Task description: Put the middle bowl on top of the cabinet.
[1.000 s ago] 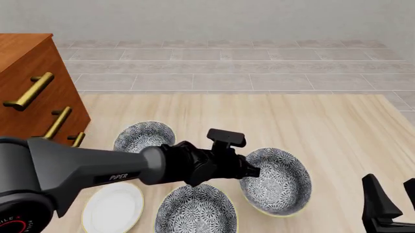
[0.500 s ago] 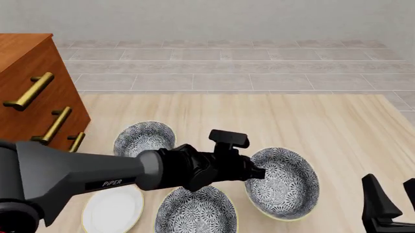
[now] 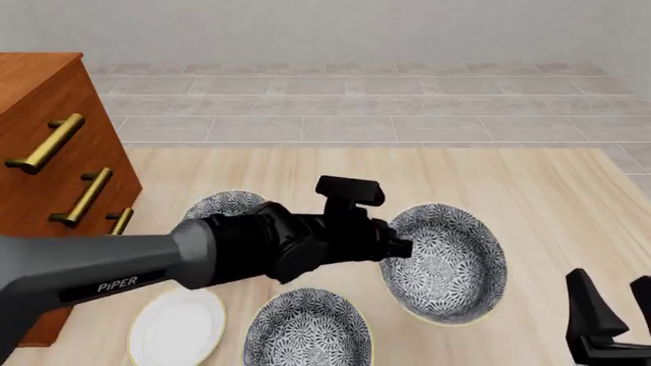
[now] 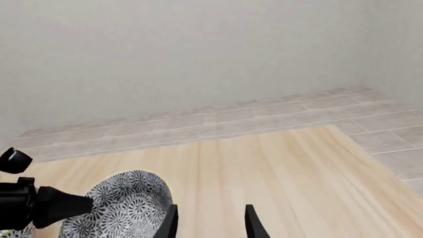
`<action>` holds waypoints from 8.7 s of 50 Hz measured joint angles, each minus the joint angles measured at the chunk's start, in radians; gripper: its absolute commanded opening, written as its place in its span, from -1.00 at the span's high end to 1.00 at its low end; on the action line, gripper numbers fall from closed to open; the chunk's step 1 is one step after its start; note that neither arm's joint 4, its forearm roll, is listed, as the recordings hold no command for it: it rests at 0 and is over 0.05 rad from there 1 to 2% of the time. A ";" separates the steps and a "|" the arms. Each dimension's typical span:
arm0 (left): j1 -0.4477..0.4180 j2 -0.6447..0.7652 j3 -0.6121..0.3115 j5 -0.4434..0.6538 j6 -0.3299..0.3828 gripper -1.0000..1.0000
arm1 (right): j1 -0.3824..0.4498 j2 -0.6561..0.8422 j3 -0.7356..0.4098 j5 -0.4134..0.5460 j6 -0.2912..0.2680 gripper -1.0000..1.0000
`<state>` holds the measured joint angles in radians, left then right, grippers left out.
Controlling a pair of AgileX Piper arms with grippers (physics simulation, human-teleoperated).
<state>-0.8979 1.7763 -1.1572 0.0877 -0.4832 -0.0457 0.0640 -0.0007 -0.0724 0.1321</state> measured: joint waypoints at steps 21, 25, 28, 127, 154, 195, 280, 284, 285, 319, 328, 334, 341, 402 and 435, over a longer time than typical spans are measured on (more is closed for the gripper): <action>0.069 -0.141 0.006 0.113 0.016 1.00 | -0.004 0.065 0.000 -0.063 0.002 -1.00; 0.086 -0.179 0.018 0.127 0.020 1.00 | -0.005 0.078 0.000 -0.075 0.001 -1.00; 0.097 -0.202 0.025 0.135 0.019 1.00 | -0.005 0.086 0.000 -0.083 0.000 -1.00; 0.598 -0.644 0.067 0.756 -0.002 1.00 | 0.019 0.091 0.000 -0.065 -0.044 -1.00; 0.767 -0.720 0.002 0.916 -0.042 1.00 | 0.029 0.002 0.000 0.030 -0.062 -1.00; 1.056 -0.705 -0.319 1.124 -0.168 1.00 | 0.032 0.072 0.000 -0.008 -0.088 -1.00; 1.654 -0.637 -0.499 1.132 -0.207 1.00 | 0.037 0.086 0.001 -0.009 -0.098 -1.00; 1.672 -0.635 -0.493 1.132 -0.201 1.00 | 0.036 0.084 0.000 -0.007 -0.097 -1.00; 1.675 -0.634 -0.491 1.132 -0.199 1.00 | 0.036 0.083 0.000 -0.007 -0.097 -1.00; 1.707 -0.612 -0.449 1.132 -0.154 1.00 | 0.028 0.070 0.000 0.002 -0.090 -1.00; 1.702 -0.609 -0.443 1.132 -0.143 1.00 | 0.026 0.063 0.001 0.007 -0.086 -1.00; 1.700 -0.610 -0.441 1.132 -0.139 1.00 | 0.024 0.058 0.001 0.011 -0.083 -1.00; 1.691 -0.609 -0.442 1.132 -0.145 1.00 | 0.023 0.057 0.001 0.011 -0.079 -1.00; 1.693 -0.597 -0.439 1.130 -0.175 1.00 | 0.034 0.112 0.000 -0.029 -0.100 -1.00; 1.632 -0.609 -0.459 1.132 -0.230 -1.00 | 0.033 0.103 0.000 -0.023 -0.093 -1.00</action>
<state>0.7338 1.1670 -1.6165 1.2199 -0.7129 -0.0131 0.1675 -0.0004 -0.0950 0.0394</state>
